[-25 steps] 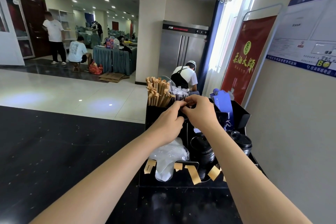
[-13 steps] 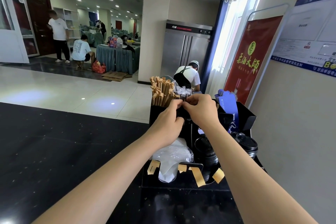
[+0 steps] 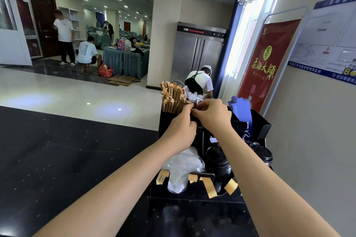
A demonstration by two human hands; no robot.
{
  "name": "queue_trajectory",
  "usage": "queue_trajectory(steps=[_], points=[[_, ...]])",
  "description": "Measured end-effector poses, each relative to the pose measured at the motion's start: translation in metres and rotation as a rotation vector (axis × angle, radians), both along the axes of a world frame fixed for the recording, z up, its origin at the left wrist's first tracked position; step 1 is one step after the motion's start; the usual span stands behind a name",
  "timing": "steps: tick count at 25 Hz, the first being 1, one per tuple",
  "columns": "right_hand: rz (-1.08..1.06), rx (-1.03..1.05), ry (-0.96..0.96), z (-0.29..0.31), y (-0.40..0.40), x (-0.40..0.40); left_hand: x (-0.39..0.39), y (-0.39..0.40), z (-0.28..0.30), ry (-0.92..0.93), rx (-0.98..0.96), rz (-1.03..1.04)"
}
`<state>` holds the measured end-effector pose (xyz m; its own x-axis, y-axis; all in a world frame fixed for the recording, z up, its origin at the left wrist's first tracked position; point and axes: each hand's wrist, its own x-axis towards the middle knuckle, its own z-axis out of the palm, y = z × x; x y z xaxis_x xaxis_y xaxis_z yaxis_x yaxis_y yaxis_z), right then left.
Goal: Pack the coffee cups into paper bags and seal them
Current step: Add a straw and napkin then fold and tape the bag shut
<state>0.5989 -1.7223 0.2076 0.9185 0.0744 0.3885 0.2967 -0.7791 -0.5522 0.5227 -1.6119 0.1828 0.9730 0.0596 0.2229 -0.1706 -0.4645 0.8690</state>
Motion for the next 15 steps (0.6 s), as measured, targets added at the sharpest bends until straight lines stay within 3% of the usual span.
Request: queue_trajectory(steps=[9,15], points=[[0.104,0.170,-0.028,0.003,0.000,0.001,-0.005,0.002,0.001,-0.034,-0.100,0.004],[0.176,0.304,-0.152,0.044,-0.012,-0.025,-0.012,-0.005,0.011,-0.199,-0.078,0.030]])
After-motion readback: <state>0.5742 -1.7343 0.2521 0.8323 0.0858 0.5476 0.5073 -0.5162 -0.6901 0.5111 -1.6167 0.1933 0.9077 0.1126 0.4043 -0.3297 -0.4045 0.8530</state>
